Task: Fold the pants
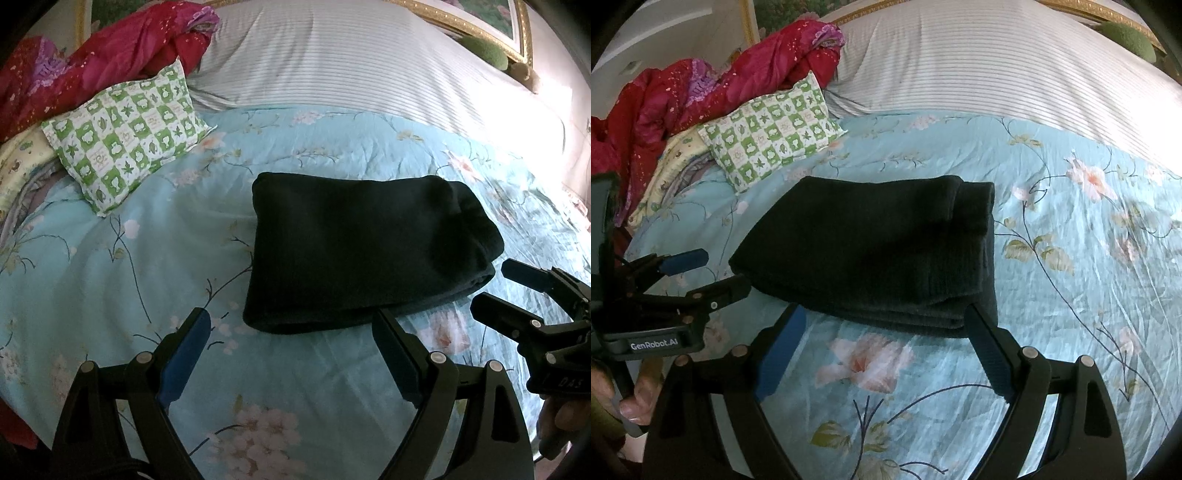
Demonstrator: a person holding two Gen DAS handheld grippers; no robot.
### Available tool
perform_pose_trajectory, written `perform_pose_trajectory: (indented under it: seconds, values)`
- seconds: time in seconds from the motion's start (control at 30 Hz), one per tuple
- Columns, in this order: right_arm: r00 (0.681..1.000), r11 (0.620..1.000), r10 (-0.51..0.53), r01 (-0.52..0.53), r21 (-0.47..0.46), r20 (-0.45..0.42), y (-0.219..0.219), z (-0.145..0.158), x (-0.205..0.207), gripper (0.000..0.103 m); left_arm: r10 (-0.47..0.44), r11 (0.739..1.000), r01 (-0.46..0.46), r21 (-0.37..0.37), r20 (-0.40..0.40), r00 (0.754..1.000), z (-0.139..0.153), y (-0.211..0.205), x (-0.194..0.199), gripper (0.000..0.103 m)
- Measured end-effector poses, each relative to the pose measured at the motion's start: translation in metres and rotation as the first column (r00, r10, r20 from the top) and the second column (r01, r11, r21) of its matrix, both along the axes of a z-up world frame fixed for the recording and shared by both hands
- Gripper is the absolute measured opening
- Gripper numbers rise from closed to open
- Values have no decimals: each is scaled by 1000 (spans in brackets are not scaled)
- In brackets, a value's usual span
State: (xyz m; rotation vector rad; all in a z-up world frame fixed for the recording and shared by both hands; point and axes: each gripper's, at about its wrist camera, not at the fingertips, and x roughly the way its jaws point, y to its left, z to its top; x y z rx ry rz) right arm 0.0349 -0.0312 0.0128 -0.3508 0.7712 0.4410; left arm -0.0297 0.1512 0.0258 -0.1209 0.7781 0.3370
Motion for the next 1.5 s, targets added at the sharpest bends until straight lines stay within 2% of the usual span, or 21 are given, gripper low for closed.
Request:
perform_pose_trajectory:
  seconds: [0.8, 1.23, 1.5]
  values:
    - [1000, 1000, 8, -8, 3, 11, -4, 7, 2, 88, 0, 1000, -1, 9, 19, 1000, 9, -3, 1, 90]
    - [1000, 1000, -2, 2, 2, 22, -7, 17, 14, 88, 30, 999, -28, -28, 45, 999, 18, 6, 6, 90]
    - [1000, 999, -27, 26, 27, 16, -13, 21, 23, 88, 38, 999, -38, -1, 41, 998, 25, 4, 19, 90]
